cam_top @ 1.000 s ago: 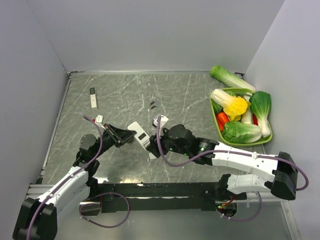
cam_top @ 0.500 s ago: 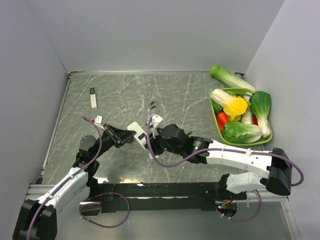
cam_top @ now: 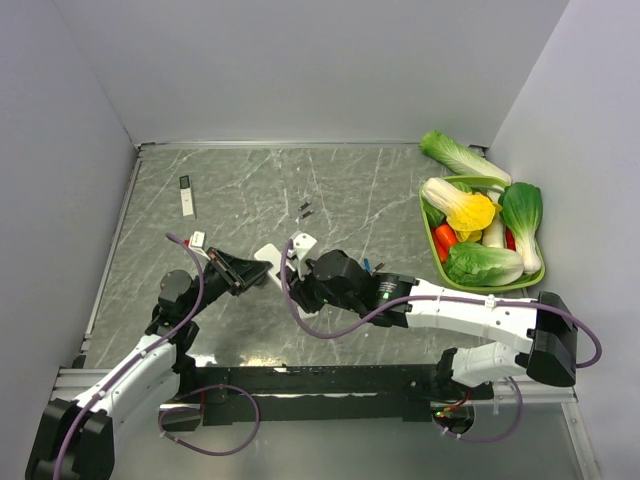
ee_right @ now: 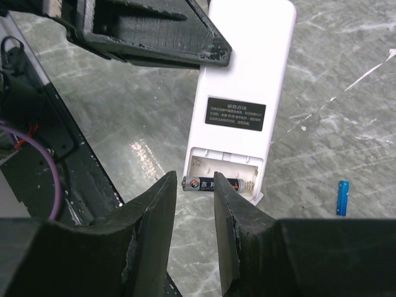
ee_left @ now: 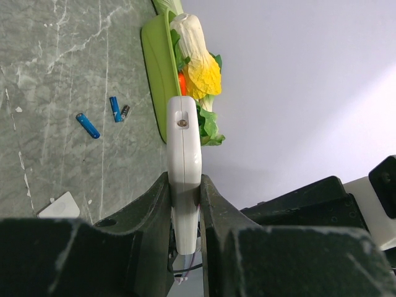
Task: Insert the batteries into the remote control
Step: Load the battery into the remote control.
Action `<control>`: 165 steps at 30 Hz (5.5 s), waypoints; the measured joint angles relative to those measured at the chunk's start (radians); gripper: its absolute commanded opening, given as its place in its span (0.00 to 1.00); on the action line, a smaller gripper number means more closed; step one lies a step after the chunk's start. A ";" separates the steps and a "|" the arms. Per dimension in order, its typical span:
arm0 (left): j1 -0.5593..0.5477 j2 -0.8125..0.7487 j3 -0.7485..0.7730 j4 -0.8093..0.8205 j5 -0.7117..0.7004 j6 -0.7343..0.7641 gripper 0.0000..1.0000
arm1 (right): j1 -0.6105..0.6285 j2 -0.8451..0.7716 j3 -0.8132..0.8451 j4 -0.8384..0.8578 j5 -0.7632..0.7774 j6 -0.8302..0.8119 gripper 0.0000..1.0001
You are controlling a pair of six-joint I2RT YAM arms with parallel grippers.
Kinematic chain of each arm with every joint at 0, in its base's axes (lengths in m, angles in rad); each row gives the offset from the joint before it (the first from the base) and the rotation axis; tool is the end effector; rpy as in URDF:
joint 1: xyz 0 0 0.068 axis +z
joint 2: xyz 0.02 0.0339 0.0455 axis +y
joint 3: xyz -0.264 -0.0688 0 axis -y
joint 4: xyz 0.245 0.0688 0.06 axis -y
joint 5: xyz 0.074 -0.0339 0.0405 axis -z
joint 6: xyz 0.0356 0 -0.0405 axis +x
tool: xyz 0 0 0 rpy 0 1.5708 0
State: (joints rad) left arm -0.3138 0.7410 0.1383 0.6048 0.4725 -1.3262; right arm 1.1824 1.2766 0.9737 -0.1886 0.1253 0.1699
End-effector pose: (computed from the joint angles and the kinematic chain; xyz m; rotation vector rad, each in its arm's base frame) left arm 0.1536 -0.0669 0.2025 -0.4875 1.7650 -1.5966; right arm 0.1145 0.2682 0.2988 -0.9641 1.9041 0.6950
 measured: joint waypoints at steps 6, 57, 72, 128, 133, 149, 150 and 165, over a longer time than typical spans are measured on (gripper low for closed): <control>0.000 -0.002 0.000 -0.001 0.000 0.001 0.01 | 0.006 0.023 0.009 -0.019 0.015 -0.013 0.35; 0.023 -0.177 -0.008 -0.082 -0.029 -0.103 0.01 | 0.022 0.030 -0.152 0.121 0.026 -0.211 0.26; 0.023 -0.220 -0.001 -0.136 -0.089 0.031 0.01 | -0.117 -0.381 -0.366 0.213 0.005 0.213 1.00; 0.023 -0.262 -0.018 -0.040 -0.069 0.001 0.01 | -0.162 -0.107 -0.492 0.872 -0.151 0.599 0.64; 0.023 -0.266 -0.021 -0.041 -0.070 -0.002 0.01 | -0.162 -0.078 -0.492 0.887 -0.172 0.617 0.63; 0.026 -0.268 -0.022 -0.009 -0.078 -0.006 0.01 | -0.179 -0.046 -0.519 0.996 -0.221 0.701 0.27; 0.026 -0.268 -0.023 -0.004 -0.079 -0.006 0.01 | -0.180 -0.046 -0.522 1.003 -0.225 0.708 0.27; 0.031 -0.294 -0.051 0.003 -0.097 -0.021 0.01 | -0.211 -0.031 -0.536 1.030 -0.234 0.779 0.47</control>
State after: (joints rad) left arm -0.2829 0.4473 0.0868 0.6079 0.3752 -1.3472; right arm 0.9710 1.2457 0.4381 0.8410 -0.1089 0.9485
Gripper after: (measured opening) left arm 0.247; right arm 0.378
